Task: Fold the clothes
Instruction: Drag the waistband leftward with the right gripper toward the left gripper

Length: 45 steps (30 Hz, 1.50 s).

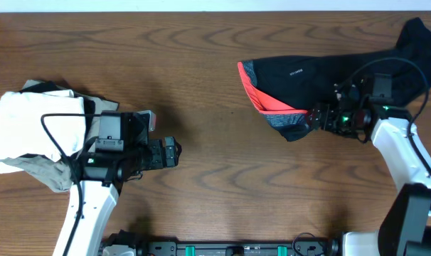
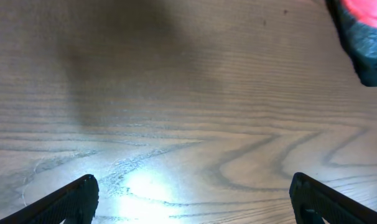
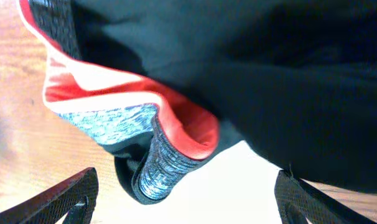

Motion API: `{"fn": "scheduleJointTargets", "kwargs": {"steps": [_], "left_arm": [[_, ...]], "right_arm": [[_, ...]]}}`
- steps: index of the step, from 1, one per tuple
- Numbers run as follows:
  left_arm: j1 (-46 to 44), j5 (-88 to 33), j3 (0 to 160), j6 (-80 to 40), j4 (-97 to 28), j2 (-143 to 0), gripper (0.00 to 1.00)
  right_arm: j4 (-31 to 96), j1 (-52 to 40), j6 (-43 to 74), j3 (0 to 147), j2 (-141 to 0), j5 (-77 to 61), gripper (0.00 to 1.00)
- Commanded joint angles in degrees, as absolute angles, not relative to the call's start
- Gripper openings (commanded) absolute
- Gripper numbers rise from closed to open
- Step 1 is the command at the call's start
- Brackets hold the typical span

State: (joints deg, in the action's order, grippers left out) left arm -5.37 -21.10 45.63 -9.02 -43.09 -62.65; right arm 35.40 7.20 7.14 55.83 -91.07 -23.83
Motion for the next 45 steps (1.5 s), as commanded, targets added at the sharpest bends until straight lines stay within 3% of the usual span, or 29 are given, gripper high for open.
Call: {"fn": "scheduleJointTargets", "kwargs": {"steps": [1,3,5,7,9,12,14,21,23,27,30,39,45], "left_arm": [[-5.61,-21.85,46.39,-9.10,-43.57,-63.70,0.98],[-5.61,-21.85,46.37,-9.10,-43.66,-64.05,0.98],[-5.61,-21.82,46.35,-9.10,-43.62,-64.29,0.98],[-5.61,-21.82,46.35,-9.10,-43.62,-64.31,0.98],[-5.61,-21.82,46.35,-9.10,-43.64,-64.31,0.98],[-5.61,-21.82,46.35,-9.10,-43.64,-64.31,0.98],[-5.61,-21.82,46.35,-9.10,-43.62,-64.31,0.98],[-5.61,-21.82,46.35,-9.10,-43.62,-64.31,0.98],[-5.61,-21.82,46.35,-9.10,-43.62,-64.31,0.98],[-5.61,-21.82,46.35,-9.10,-43.62,-64.31,0.98],[-5.61,-21.85,46.35,-9.10,-43.62,-64.31,0.98],[-6.35,-32.71,46.35,-9.72,-41.36,-64.31,0.98],[-13.67,-32.82,46.30,-11.86,-37.34,-64.82,0.98]], "right_arm": [[35.35,6.28,5.91,55.44,-93.69,-26.59,0.89],[34.79,5.80,5.93,55.44,-95.29,-26.61,0.86],[33.87,5.15,5.96,55.44,-96.71,-26.61,0.74],[32.75,4.56,6.22,55.44,-97.47,-26.70,0.46],[31.40,4.12,6.35,55.44,-97.45,-27.77,0.29],[28.73,3.18,6.28,55.46,-96.66,-31.88,0.16],[27.09,1.56,4.99,55.46,-95.72,-37.30,0.13],[23.51,-14.72,-4.71,55.51,-92.51,-51.33,0.15],[23.29,-19.59,-6.15,55.51,-92.51,-50.72,0.21],[22.31,-23.51,-5.52,55.51,-92.51,-45.32,0.45],[21.41,-22.17,-2.26,55.61,-92.29,-40.12,0.54],[25.96,-6.61,4.75,56.55,-86.61,-23.88,0.58],[32.29,3.53,7.55,56.55,-82.61,-13.98,0.59]]}}
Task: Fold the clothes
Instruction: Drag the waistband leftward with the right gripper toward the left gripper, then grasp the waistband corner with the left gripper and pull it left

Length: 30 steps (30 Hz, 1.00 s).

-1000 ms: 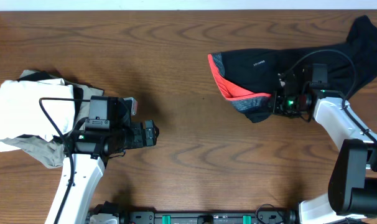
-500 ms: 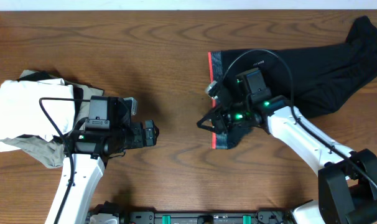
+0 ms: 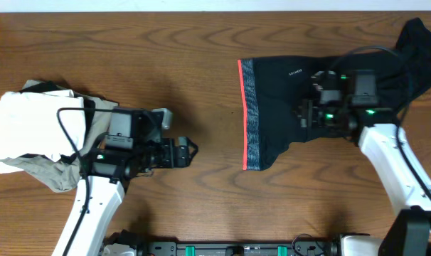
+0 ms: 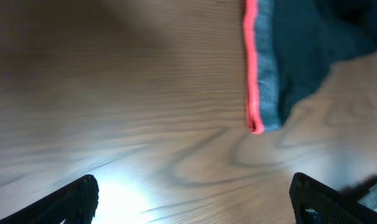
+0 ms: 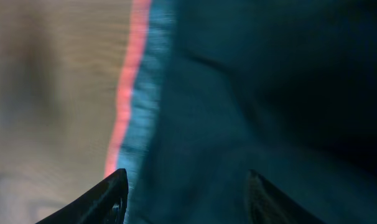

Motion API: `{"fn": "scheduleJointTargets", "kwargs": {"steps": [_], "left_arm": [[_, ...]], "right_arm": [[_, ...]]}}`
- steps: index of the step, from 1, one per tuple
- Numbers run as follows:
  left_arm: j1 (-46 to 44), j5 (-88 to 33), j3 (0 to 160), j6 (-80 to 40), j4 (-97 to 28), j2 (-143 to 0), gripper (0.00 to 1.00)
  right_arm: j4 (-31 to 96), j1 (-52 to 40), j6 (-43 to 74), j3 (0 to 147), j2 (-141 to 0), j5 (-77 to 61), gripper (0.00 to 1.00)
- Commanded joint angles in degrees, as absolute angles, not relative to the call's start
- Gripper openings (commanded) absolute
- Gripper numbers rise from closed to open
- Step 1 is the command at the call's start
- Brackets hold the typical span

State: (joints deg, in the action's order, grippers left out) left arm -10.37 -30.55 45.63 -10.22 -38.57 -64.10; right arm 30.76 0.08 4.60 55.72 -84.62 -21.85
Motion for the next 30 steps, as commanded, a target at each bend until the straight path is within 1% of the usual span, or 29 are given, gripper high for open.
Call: {"fn": "scheduleJointTargets", "kwargs": {"steps": [1,4,7,10,15,21,25,30], "left_arm": [[-15.25,-32.82,46.28,-12.80,-36.38,-65.21,0.98],[-20.84,-32.77,46.24,-17.41,-31.86,-67.92,0.98],[-25.71,-31.64,46.24,-22.13,-27.44,-72.64,0.98],[-29.69,-29.23,46.24,-27.20,-24.36,-78.54,0.98],[-35.90,-29.34,46.24,-37.45,-16.99,-89.67,0.98],[-39.83,-29.58,46.24,-50.83,-11.97,-96.66,0.98],[-42.11,-29.52,46.24,-60.01,-7.86,-98.63,0.98],[-43.99,-28.86,46.24,-68.14,-3.55,-100.09,0.98]], "right_arm": [[33.50,5.15,8.47,56.55,-82.00,-11.66,0.59],[36.45,9.85,10.74,56.55,-80.53,-7.66,0.60],[37.80,13.30,12.43,56.55,-79.90,-8.82,0.61],[38.09,14.46,12.40,56.55,-79.88,-10.09,0.61],[38.15,14.28,12.40,56.55,-79.88,-10.11,0.62],[38.20,14.28,12.40,56.55,-79.88,-10.11,0.63],[38.15,14.28,12.40,56.55,-79.88,-10.11,0.63],[38.39,14.28,12.40,56.55,-79.88,-10.11,0.64]]}}
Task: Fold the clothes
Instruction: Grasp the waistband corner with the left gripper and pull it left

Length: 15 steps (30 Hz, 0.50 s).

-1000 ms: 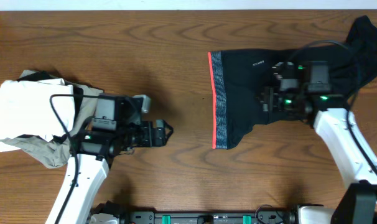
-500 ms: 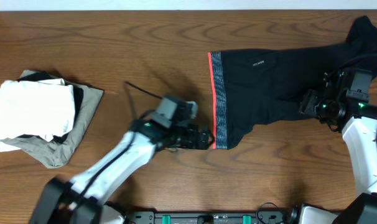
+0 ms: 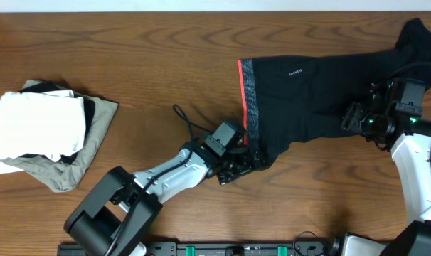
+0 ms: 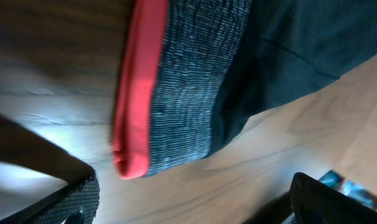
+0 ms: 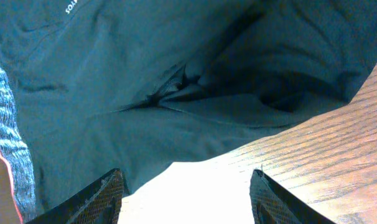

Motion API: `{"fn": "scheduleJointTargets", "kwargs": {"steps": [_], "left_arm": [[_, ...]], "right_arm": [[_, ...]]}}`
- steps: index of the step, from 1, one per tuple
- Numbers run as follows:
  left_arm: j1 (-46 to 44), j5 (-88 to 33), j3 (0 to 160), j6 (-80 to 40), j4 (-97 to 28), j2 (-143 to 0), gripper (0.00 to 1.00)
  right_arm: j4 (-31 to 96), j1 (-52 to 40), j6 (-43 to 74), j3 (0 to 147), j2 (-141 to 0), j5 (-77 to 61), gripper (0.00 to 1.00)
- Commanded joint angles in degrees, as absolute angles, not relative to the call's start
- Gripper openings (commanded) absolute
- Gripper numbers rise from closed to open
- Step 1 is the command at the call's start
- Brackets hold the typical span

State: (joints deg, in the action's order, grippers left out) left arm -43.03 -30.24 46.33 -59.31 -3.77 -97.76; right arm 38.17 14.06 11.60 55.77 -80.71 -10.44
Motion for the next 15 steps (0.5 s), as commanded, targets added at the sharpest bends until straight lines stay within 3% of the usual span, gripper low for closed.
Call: {"fn": "scheduleJointTargets", "kwargs": {"steps": [1,12,13,15], "left_arm": [[-44.21,-28.86,46.24,-70.06,-3.11,-100.49,0.98],[-44.49,-20.36,46.24,-80.97,-0.73,-103.79,0.99],[-44.49,-19.27,46.24,-81.14,-0.75,-103.79,0.98],[-44.45,-17.96,46.24,-81.14,-0.73,-103.79,0.86]], "right_arm": [[38.44,14.28,12.40,56.55,-79.88,-10.13,0.64],[38.46,14.28,12.40,56.55,-79.88,-11.00,0.65],[38.48,14.28,12.40,56.55,-79.88,-10.98,0.65],[38.59,14.28,12.40,56.55,-79.88,-10.98,0.66]]}}
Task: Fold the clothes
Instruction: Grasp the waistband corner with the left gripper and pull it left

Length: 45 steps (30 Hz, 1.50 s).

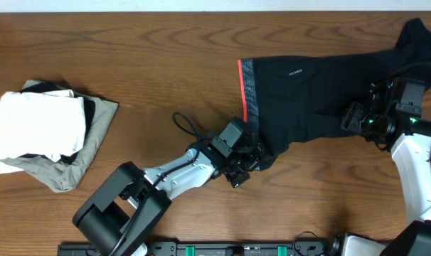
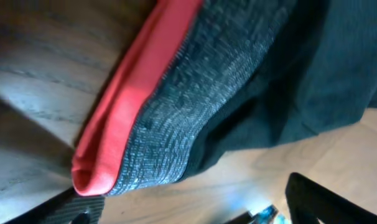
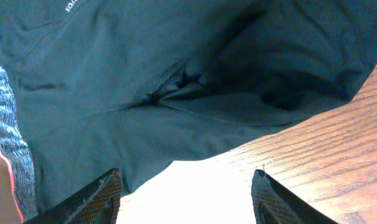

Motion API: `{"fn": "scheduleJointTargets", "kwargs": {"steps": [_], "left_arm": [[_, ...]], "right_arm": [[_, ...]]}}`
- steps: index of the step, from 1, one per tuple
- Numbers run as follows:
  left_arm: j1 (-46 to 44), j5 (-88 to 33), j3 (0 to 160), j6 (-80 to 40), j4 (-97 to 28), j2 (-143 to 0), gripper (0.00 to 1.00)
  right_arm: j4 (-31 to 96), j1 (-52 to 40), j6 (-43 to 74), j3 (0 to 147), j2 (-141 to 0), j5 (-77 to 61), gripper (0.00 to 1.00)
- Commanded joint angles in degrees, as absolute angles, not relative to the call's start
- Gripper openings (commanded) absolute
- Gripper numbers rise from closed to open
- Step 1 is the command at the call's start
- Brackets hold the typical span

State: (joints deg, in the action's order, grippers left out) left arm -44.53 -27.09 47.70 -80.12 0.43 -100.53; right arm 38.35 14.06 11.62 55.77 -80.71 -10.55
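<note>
Black shorts (image 1: 322, 92) with a grey waistband (image 1: 249, 107) and red trim lie spread at the table's upper right. My left gripper (image 1: 252, 158) sits at the waistband's near corner. In the left wrist view that red and grey corner (image 2: 139, 143) hangs just above the open left gripper (image 2: 195, 208), its fingers wide apart around it. My right gripper (image 1: 349, 117) is at the shorts' near right edge. In its wrist view the right gripper (image 3: 185, 199) stands open over bare wood, with black fabric (image 3: 176, 74) ahead of the fingertips.
A pile of folded clothes (image 1: 38, 131), white on top of khaki, rests at the left edge. The left arm (image 1: 180, 171) stretches across the front middle of the wooden table (image 1: 130, 57). A shorts leg (image 1: 422, 35) reaches the far right corner.
My left gripper has come closer to the waistband's near corner, which now fills more of its wrist view. The right gripper and the shorts have hardly moved.
First the shorts lay bunched with the waistband turned over, my right gripper at their near edge, my left by the folded pile. Then the shorts lay flat, the left gripper farther right. Later the left reached the waistband corner and the right was at the shorts' right edge, as now.
</note>
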Motion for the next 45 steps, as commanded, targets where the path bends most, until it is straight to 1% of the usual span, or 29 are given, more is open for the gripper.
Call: {"fn": "scheduleJointTargets", "kwargs": {"steps": [1,4,5,7,10,13,15,17,18,23,28,33,37,40,45], "left_arm": [[-44.45,-17.50,46.24,-81.14,-0.73,-103.79,0.82],[-44.45,-15.79,46.24,-81.10,-0.78,-103.81,0.78],[-44.45,-14.98,46.24,-81.10,-0.78,-103.81,0.70],[-44.45,-13.56,46.24,-81.10,-0.78,-103.81,0.59],[-44.45,-11.94,46.24,-80.97,-0.80,-103.83,0.57],[-44.45,-10.50,46.24,-80.36,-0.78,-103.83,0.41],[-44.45,-9.30,46.24,-78.52,-0.78,-103.83,0.35],[-44.45,-7.55,46.24,-75.35,-0.82,-103.83,0.19],[-44.45,-6.76,46.24,-74.06,-0.84,-103.83,0.06],[-43.81,-5.34,46.24,-68.64,-0.99,-103.83,0.06],[-40.32,-4.32,46.24,-64.16,-4.56,-103.55,0.06],[-33.85,0.91,46.24,-59.70,-13.67,-101.65,0.06],[-28.40,1.78,46.24,-55.64,-17.72,-100.07,0.06],[-24.01,2.22,46.24,-54.83,-20.88,-99.04,0.06],[-17.63,2.22,46.24,-53.34,-23.53,-98.59,0.05]], "right_arm": [[38.59,14.28,12.40,56.55,-79.88,-10.98,0.65],[38.57,14.28,12.40,56.55,-79.88,-11.00,0.65],[38.61,14.28,12.40,56.55,-79.88,-11.03,0.65],[38.61,14.28,12.40,56.55,-79.88,-11.16,0.65],[38.59,14.28,12.38,56.55,-79.88,-12.10,0.65],[38.61,14.31,12.38,56.55,-79.88,-12.27,0.65],[38.59,14.31,12.38,56.55,-79.88,-12.27,0.65],[38.59,14.28,12.38,56.55,-79.88,-12.25,0.65],[38.59,14.28,12.38,56.55,-79.88,-12.27,0.65],[38.61,14.31,12.38,56.55,-79.88,-12.25,0.65],[38.63,14.31,12.12,56.55,-79.88,-12.21,0.65],[39.27,14.31,12.47,56.55,-79.88,-7.55,0.65],[39.57,14.35,13.32,56.55,-79.88,-4.67,0.65],[39.44,14.35,14.13,56.55,-79.90,-1.65,0.66],[38.33,14.96,18.65,56.47,-80.07,6.68,0.71]]}}
